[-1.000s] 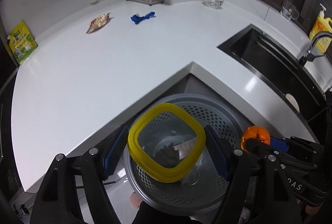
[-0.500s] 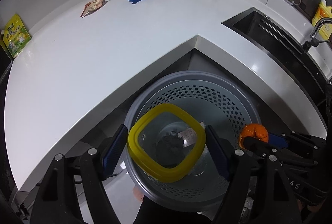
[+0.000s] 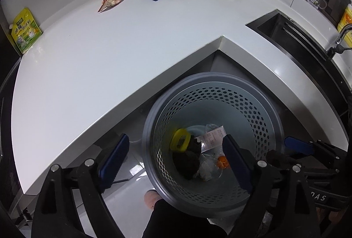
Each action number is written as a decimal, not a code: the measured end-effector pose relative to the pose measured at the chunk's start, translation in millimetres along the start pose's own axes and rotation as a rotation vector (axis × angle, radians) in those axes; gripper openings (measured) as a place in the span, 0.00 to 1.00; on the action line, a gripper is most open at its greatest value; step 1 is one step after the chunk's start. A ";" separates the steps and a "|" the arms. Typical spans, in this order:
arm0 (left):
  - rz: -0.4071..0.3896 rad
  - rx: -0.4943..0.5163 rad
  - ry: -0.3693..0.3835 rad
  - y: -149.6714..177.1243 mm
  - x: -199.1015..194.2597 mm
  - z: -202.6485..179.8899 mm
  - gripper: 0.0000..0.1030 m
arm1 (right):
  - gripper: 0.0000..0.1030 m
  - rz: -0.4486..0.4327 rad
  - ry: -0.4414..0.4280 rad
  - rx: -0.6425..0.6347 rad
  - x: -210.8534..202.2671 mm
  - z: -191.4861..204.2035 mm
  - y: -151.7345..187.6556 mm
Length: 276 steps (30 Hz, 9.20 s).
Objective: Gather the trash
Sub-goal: 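Carry orange and yellow container over the grey bin and open both tools, then move both tools back toward the blue strap and snack wrapper, then lower the right tool onto the blue strap with white clip and grasp it, then grasp the printed snack wrapper with the left tool, then carry strap and wrapper over the grey bin and open both tools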
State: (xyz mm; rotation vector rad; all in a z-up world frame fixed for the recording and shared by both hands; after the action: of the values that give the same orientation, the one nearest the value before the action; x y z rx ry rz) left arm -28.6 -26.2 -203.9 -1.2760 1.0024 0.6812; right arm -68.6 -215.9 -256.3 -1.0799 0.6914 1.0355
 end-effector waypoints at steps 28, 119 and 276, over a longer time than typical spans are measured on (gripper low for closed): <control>-0.095 -0.024 -0.031 -27.1 -52.5 -17.2 0.91 | 0.62 -0.069 -0.038 -0.055 -54.4 -5.7 -15.8; -0.097 0.029 0.021 -334.0 140.5 222.9 0.94 | 0.66 -0.167 0.331 0.009 178.5 132.8 -402.7; -0.045 -0.067 -0.006 -20.8 -29.5 -10.9 0.74 | 0.55 -0.047 0.008 -0.007 -30.9 12.9 -25.8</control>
State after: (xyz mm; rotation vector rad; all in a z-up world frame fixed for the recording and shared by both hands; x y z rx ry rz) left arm -25.8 -37.6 -168.1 -1.3499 0.9498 0.6882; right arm -57.0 -216.9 -215.6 -1.1024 0.6668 0.9947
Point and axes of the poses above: each gripper's, at about its wrist camera, not at the fingertips, and x roughly the way its jaws point, z to its left, y to its underside, the point moved 1 cm from there along x, roughly the way its jaws point, and after that the axes turned 2 degrees about z, right-handed, at the moved point
